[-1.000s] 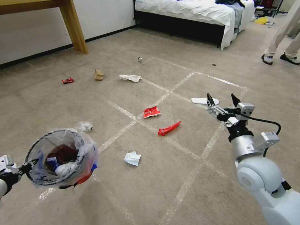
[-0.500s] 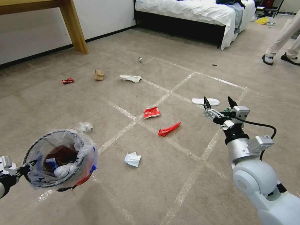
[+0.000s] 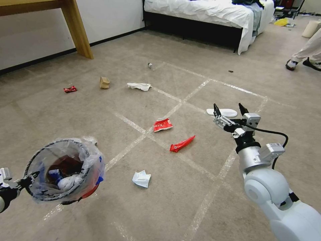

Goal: Pick up the trash bin and place the garbage on the floor into it.

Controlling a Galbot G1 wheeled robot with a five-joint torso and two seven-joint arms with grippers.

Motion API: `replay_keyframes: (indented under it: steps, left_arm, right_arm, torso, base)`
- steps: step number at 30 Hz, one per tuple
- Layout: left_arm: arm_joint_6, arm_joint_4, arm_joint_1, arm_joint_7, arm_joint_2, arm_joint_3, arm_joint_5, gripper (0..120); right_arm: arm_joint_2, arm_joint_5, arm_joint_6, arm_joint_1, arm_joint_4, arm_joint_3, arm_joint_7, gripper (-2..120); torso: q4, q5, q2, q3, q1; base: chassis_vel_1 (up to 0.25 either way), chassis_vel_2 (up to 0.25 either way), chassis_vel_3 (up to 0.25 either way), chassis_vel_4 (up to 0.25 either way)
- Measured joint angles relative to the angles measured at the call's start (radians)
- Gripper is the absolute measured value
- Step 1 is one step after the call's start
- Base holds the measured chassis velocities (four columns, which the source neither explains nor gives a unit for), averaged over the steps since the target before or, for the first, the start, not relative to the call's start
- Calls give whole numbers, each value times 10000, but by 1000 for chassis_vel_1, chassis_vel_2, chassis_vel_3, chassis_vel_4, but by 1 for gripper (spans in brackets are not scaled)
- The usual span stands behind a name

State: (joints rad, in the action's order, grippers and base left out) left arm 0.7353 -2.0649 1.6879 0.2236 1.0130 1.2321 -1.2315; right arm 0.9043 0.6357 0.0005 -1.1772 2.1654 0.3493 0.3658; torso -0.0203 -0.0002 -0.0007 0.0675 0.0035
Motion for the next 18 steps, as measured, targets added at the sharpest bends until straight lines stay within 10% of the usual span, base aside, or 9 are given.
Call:
replay_keyframes:
  steps: [10, 18]
  left_arm:
    - [0, 16, -3, -17, -8, 4, -3, 1]
    - [0, -59, -44, 11, -21, 43, -84, 1]
  right_arm:
    - [-7, 273, -351, 465, -23, -355, 92, 100]
    - [-330, 2355, -2543, 2527, -368, -2460, 483, 100]
  torso:
    - [-1, 0, -1, 0, 0]
    - [-3, 0, -1, 0, -2]
  base:
    - [0, 0, 0, 0]
    - [0, 0, 0, 0]
